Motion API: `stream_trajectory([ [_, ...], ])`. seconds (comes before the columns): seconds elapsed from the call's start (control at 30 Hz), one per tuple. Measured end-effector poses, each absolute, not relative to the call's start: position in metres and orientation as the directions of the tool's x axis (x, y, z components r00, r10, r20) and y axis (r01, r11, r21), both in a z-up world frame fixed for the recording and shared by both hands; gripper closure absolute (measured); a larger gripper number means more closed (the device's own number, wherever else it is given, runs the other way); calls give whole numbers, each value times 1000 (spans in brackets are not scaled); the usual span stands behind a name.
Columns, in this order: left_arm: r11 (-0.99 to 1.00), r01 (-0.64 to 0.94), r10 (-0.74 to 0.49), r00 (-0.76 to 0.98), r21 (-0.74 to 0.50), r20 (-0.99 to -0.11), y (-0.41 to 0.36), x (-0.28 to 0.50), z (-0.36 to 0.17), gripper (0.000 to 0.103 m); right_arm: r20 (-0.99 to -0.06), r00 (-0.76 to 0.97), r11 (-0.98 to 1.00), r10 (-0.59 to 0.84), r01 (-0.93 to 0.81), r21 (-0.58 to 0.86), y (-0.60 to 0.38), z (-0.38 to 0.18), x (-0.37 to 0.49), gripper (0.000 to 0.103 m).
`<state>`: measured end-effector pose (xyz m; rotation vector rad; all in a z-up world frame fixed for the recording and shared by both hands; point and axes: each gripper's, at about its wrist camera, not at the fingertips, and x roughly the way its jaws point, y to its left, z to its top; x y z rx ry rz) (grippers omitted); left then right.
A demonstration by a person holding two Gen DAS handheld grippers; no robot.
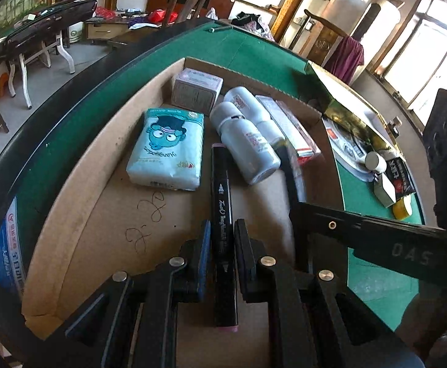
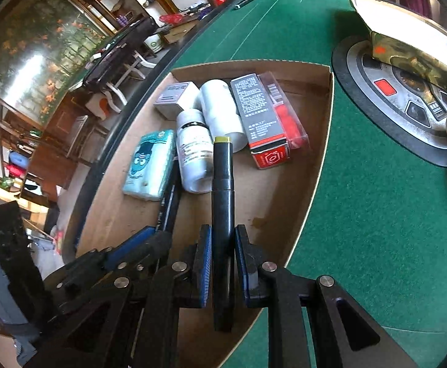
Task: Organize objects
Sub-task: 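Lower both markers into the cardboard tray and open both grippers, then move both grippers back to the table clutter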
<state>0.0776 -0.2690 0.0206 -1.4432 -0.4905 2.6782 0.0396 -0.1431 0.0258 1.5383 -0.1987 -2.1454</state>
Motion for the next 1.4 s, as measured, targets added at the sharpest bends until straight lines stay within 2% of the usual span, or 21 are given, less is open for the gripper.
stream_trajectory([
  [0.1, -941, 128, 186, -580, -315, -793, -273, 82, 27, 32, -852, -256, -874, -457, 304, 378, -142, 27, 39, 84],
  [0.13, -938, 135, 182, -593, -320, -784, -275, 85, 31, 29, -852, -261, -877, -453, 301, 374, -141, 29, 39, 80],
  [0.2, -935, 126, 188, -616, -331, -765, -278, 90, 40, 28, -853, -284, -886, -437, 297, 355, -138, 35, 40, 60],
  [0.23, -934, 119, 191, -630, -337, -753, -279, 93, 46, 28, -854, -303, -894, -423, 296, 337, -135, 40, 40, 46],
  [0.3, -929, 102, 207, -652, -355, -730, -281, 97, 56, 25, -846, -323, -894, -425, 298, 335, -127, 52, 41, 40],
  [0.37, -914, 79, 243, -678, -397, -694, -284, 103, 70, 25, -855, -370, -922, -363, 277, 271, -113, 70, 39, 29],
  [0.5, -889, 36, 281, -744, -456, -606, -288, 115, 102, 22, -813, -464, -933, -352, 245, 264, -68, 131, 31, 20],
  [0.53, -888, 24, 281, -762, -459, -583, -286, 118, 112, 21, -797, -490, -934, -353, 235, 269, -57, 146, 34, 12],
  [0.63, -893, -22, 276, -816, -450, -508, -279, 123, 142, 20, -632, -639, -898, -438, 271, 348, -15, 208, 47, 0],
  [0.7, -899, -63, 268, -863, -434, -428, -271, 129, 168, 14, -430, -751, -844, -502, 315, 434, 23, 239, 66, 0],
  [0.73, -898, -81, 271, -876, -432, -398, -269, 131, 176, 10, -376, -749, -802, -545, 336, 494, 39, 241, 69, 0],
  [0.8, -885, -155, 310, -900, -439, -307, -262, 135, 194, 1, -444, -689, -781, -572, 293, 552, 54, 230, 59, 0],
  [0.83, -851, -235, 378, -894, -469, -239, -258, 138, 200, 0, -560, -595, -795, -577, 253, 551, 56, 214, 45, 0],
  [0.87, -798, -322, 462, -869, -509, -175, -255, 138, 201, 0, -622, -548, -815, -559, 229, 532, 58, 201, 39, 0],
  [0.93, -712, -416, 576, -807, -566, -131, -246, 132, 195, 0, -671, -587, -882, -453, 184, 434, 67, 188, 45, 0],
  [1.0, -681, -432, 650, -728, -591, -218, -220, 119, 179, 0, -679, -625, -919, -385, 186, 349, 70, 185, 52, 0],
  [1.03, -714, -407, 641, -706, -570, -300, -203, 113, 168, 0, -676, -638, -928, -368, 201, 315, 71, 183, 54, 0],
  [1.1, -756, -364, 612, -688, -544, -391, -182, 106, 151, 0, -678, -630, -925, -379, 239, 294, 74, 169, 50, 0],
  [1.17, -798, -310, 573, -656, -517, -491, -166, 97, 136, 0, -747, -569, -939, -345, 214, 271, 71, 139, 31, 0],
  [1.27, -848, -266, 503, -675, -458, -540, -165, 101, 132, 0, -816, -473, -944, -331, 155, 293, 70, 90, 4, 0],
  [1.4, -891, -215, 426, -702, -401, -571, -180, 107, 134, 0, -812, -413, -909, -411, 122, 398, 78, 54, -20, 0],
])
